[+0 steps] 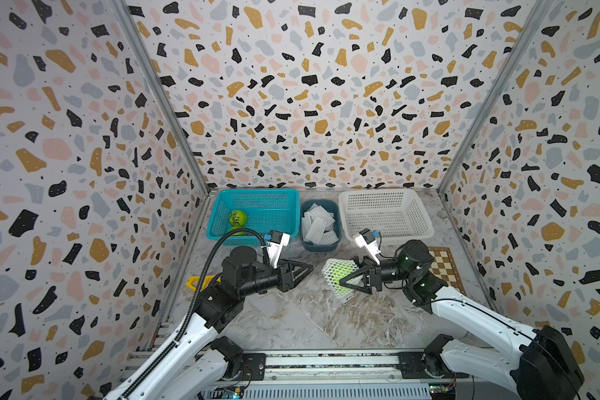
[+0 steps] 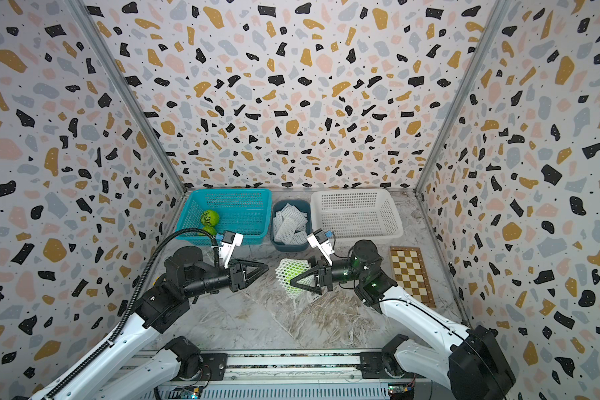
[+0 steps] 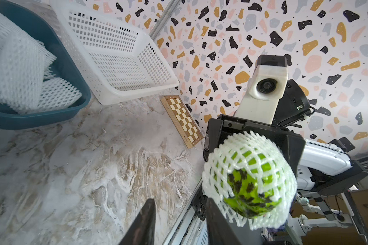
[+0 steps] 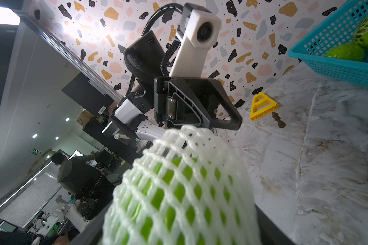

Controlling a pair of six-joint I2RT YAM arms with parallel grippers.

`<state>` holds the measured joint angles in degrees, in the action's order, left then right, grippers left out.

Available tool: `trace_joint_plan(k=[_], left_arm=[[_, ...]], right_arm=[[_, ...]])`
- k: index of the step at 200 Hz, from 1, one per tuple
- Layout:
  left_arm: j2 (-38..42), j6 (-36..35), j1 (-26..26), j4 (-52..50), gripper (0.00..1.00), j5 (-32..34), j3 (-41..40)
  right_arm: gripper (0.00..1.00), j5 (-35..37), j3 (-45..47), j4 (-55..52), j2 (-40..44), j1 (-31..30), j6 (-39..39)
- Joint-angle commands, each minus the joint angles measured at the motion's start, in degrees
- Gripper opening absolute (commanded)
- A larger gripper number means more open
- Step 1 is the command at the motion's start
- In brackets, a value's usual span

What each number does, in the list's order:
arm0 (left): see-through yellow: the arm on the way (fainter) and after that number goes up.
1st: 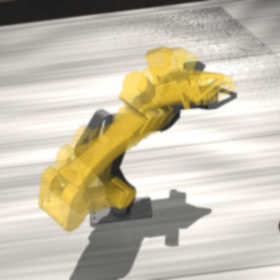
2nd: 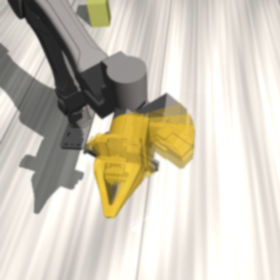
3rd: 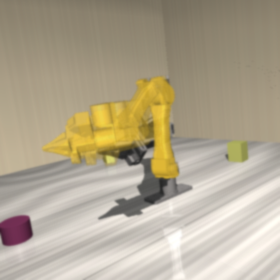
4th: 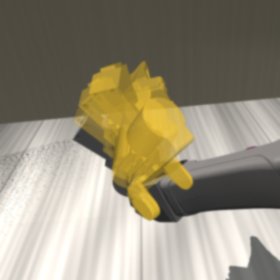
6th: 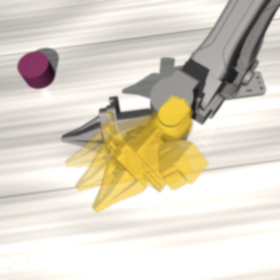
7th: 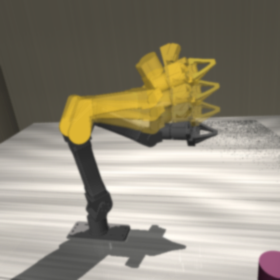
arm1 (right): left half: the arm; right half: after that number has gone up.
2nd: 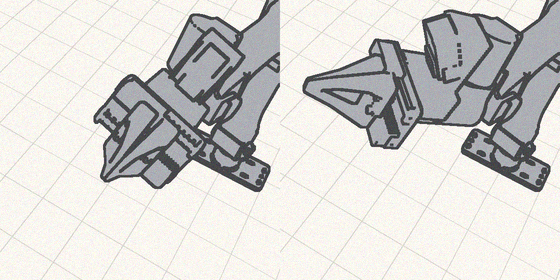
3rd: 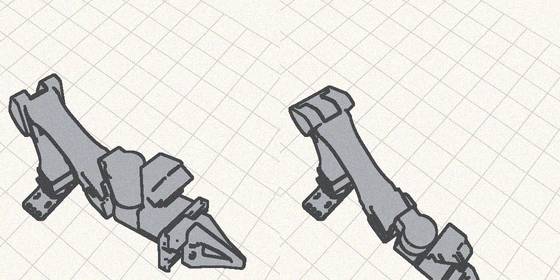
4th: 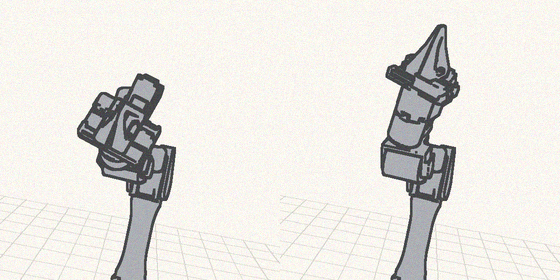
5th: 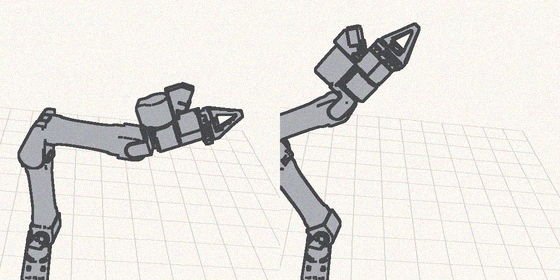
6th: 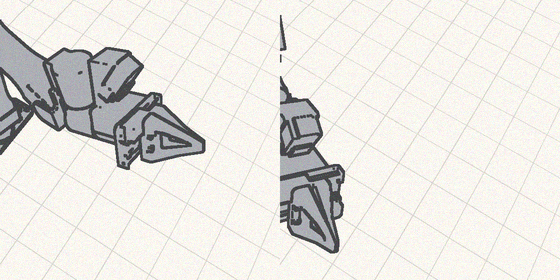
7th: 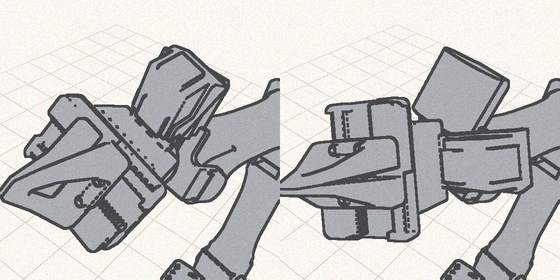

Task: Sleeve custard apples in foam nets
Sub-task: Adjust the foam net on the custard apple.

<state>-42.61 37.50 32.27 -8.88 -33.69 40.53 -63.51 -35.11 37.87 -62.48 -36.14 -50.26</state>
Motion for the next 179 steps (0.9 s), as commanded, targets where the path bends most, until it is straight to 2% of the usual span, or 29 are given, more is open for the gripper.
trace_joint_plan(k=[1,50,96,144,179], left_arm=[[1.2,-1.3,1.0,4.7,0.44,-2.2,0.1],[-1.1,-4.1,5.6,3.9,0.48,-0.9,1.3],[-2.8,-4.8,6.7,4.7,0.48,0.9,2.1],[-4.9,-5.2,6.8,5.4,0.42,1.5,3.3],[-6.4,-4.7,7.2,6.6,0.33,0.8,3.5]], right_arm=[[0.75,-1.5,-1.9,2.8,-0.5,0.3,-3.8],[0.75,-1.0,-1.9,3.1,-1.1,0.3,-4.8],[0.75,-1.6,-1.3,3.5,-1.6,0.2,-5.2],[0.75,-1.8,-0.7,2.0,-1.6,-1.3,-3.8],[0.75,-1.9,-0.5,2.0,-1.5,-1.5,-3.3]])
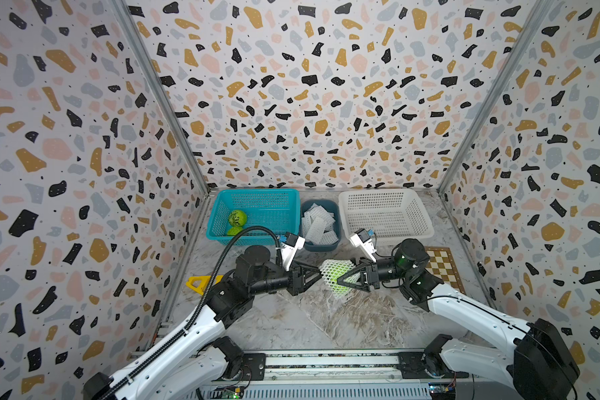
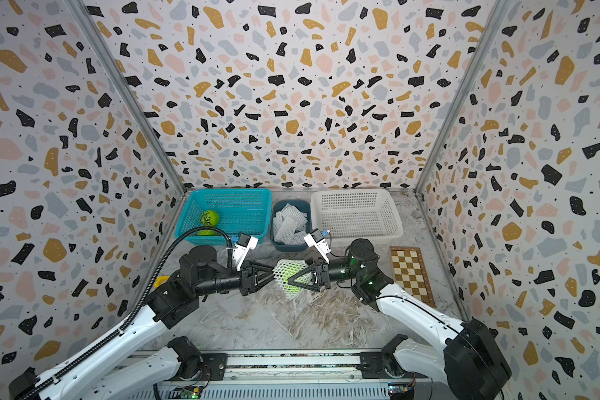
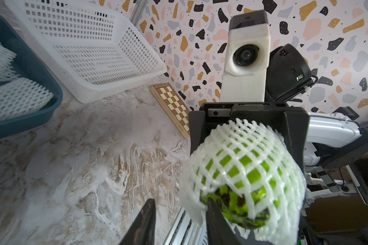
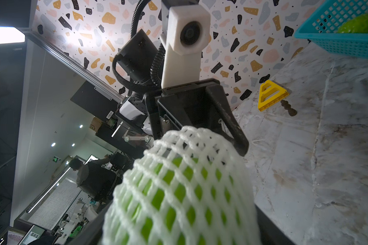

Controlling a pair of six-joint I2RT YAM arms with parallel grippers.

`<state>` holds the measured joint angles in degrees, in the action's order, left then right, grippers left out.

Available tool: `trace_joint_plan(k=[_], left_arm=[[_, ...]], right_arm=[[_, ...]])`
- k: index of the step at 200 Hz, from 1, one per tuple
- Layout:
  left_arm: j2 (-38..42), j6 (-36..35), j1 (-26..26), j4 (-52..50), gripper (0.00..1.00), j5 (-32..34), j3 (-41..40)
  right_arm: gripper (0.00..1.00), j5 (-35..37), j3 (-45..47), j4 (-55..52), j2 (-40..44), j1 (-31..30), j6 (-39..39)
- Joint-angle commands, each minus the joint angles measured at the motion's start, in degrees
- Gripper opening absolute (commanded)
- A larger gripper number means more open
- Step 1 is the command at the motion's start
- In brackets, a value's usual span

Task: Sleeve custard apples in foam nets
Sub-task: Adjust the foam net on the custard apple.

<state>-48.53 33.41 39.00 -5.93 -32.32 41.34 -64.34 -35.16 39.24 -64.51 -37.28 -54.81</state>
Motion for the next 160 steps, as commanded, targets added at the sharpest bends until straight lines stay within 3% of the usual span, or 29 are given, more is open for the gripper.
trace_joint_plan(k=[1,14,47,92,107,133,160], left_arm=[[-0.5,-0.6,0.5,3.6,0.33,-0.6,2.7],[-0.7,-0.5,0.5,4.0,0.27,-0.6,2.7],[-0.3,-0.4,0.6,4.5,0.01,-0.9,2.6],[2.4,0.4,0.6,5.0,0.00,-0.4,0.3],[2.5,1.4,0.6,5.5,0.09,-1.3,-0.6],[2.9,2.7,0.6,6.4,0.40,-2.3,-2.1],[5.8,3.0,0.6,3.1,0.54,2.7,-3.3]], right_arm=[[0.75,-1.1,-0.5,0.7,0.6,-0.3,1.2],[0.75,-1.1,-0.5,0.5,0.4,-0.6,1.5],[0.74,-0.1,-0.1,-0.5,0.8,-0.4,2.3],[0.74,1.3,0.7,0.2,2.4,2.1,1.2],[0.74,1.8,0.9,0.2,2.7,2.2,1.2],[0.73,3.4,0.3,-3.5,3.1,2.4,3.8],[0.73,6.3,-0.4,-9.4,4.2,3.8,7.8]])
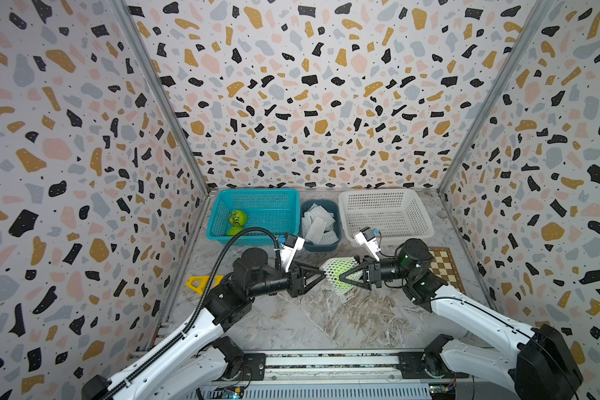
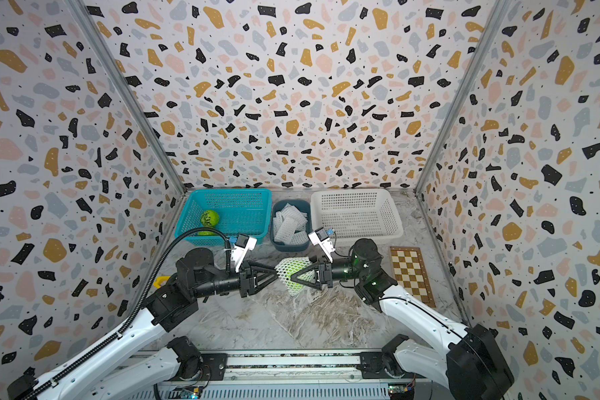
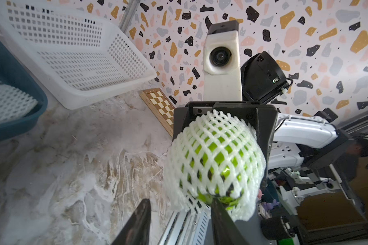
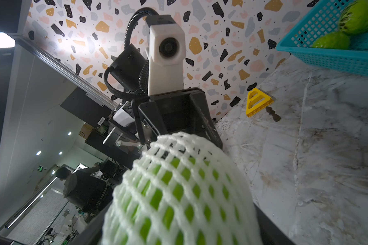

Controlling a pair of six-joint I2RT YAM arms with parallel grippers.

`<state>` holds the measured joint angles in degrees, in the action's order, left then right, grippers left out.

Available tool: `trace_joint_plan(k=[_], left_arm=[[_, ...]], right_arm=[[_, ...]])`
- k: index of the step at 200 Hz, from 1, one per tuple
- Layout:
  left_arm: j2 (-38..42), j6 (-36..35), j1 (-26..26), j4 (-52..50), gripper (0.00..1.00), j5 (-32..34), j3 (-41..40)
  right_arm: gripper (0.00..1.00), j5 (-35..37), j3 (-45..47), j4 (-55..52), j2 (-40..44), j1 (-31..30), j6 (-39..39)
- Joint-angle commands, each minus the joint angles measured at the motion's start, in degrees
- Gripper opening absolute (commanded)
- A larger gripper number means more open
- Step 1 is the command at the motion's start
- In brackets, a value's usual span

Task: Sleeve custard apples in foam nets
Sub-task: Adjust the foam net on the custard apple, then place the custard apple in the basket.

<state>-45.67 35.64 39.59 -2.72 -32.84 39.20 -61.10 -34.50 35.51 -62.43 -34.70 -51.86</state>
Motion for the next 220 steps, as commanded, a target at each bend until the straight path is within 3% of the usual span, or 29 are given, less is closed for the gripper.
trace_joint_plan(k=[1,46,61,110,144,158,220], left_arm=[[3.1,0.7,0.0,-0.3,0.55,3.5,-1.3],[7.8,2.3,0.0,-6.3,0.72,12.2,-3.6],[8.0,2.5,0.0,-8.8,1.00,13.5,-3.4],[7.4,2.4,0.0,-11.8,0.99,15.4,-3.0],[4.9,2.2,0.0,-13.2,0.99,16.2,-2.0],[4.4,2.7,0.0,-13.3,0.99,17.1,-1.9],[5.9,6.3,-0.1,-14.3,0.99,22.9,-3.3]], right_arm=[[0.73,3.2,-1.1,-6.1,2.2,1.3,5.2],[0.73,8.6,-2.0,-13.0,3.6,5.1,10.2],[0.73,11.4,-3.1,-15.9,3.4,7.1,12.2],[0.74,23.9,-9.1,-23.8,-0.2,12.9,17.6],[0.74,30.3,-13.8,-23.0,-6.4,16.1,16.9],[0.74,34.3,-15.9,-22.5,-10.3,17.1,17.4],[0.74,36.7,-31.1,-19.1,-33.3,23.4,17.2]])
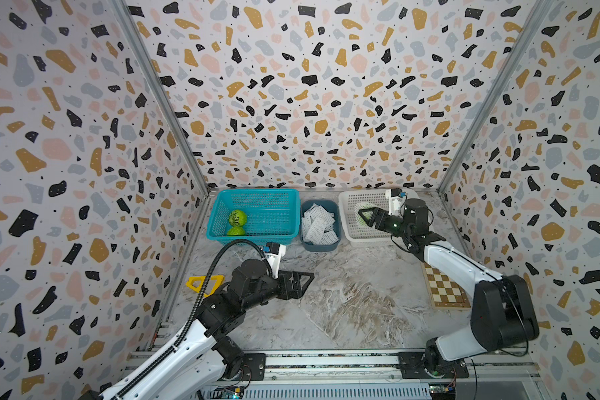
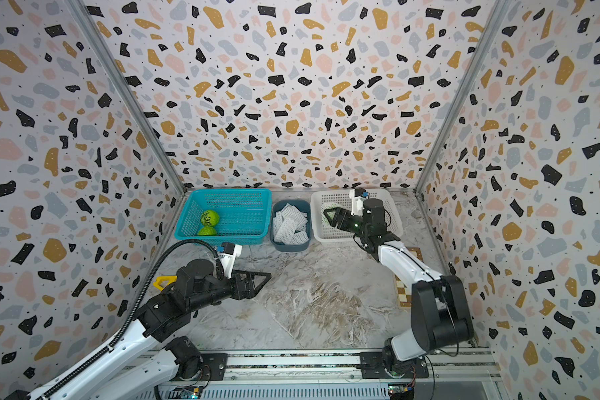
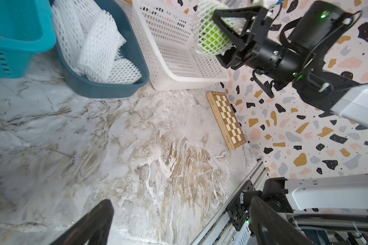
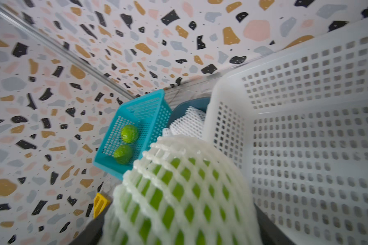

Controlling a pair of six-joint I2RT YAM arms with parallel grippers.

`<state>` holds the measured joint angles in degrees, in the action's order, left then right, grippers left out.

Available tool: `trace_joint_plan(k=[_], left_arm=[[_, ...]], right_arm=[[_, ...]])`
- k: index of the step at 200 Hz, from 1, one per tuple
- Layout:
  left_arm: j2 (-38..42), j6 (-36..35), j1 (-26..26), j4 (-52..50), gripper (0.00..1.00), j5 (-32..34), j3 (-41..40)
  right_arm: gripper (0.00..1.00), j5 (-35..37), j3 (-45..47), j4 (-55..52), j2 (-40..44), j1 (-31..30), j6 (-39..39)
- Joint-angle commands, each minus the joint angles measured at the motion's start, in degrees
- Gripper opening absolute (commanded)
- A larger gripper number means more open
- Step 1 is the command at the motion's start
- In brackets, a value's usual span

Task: Sleeve custard apples in foam nets
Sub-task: Place the custard apple in the basket.

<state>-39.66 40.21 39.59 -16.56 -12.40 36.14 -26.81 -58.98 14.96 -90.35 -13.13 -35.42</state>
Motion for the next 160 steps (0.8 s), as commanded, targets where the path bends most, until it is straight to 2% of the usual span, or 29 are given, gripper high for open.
trace_joint_plan(k=[1,62,102,160], left_arm=[[-0.2,1.8,-0.1,-0.5,0.99,2.5,-0.2],[-1.8,2.7,-0.1,-0.6,0.99,2.2,0.1],[-4.5,2.9,-0.1,0.7,0.99,2.0,0.3],[-6.7,3.4,-0.1,2.1,0.99,1.9,0.3]], right_arm=[[0.74,2.3,-6.9,1.4,-5.8,1.8,0.7],[0.74,-0.6,-23.2,-2.8,-26.5,2.9,1.0],[0.74,-0.8,-29.6,-5.9,-33.1,2.1,2.6],[0.75,-0.4,-32.6,-8.2,-37.9,0.4,3.7]])
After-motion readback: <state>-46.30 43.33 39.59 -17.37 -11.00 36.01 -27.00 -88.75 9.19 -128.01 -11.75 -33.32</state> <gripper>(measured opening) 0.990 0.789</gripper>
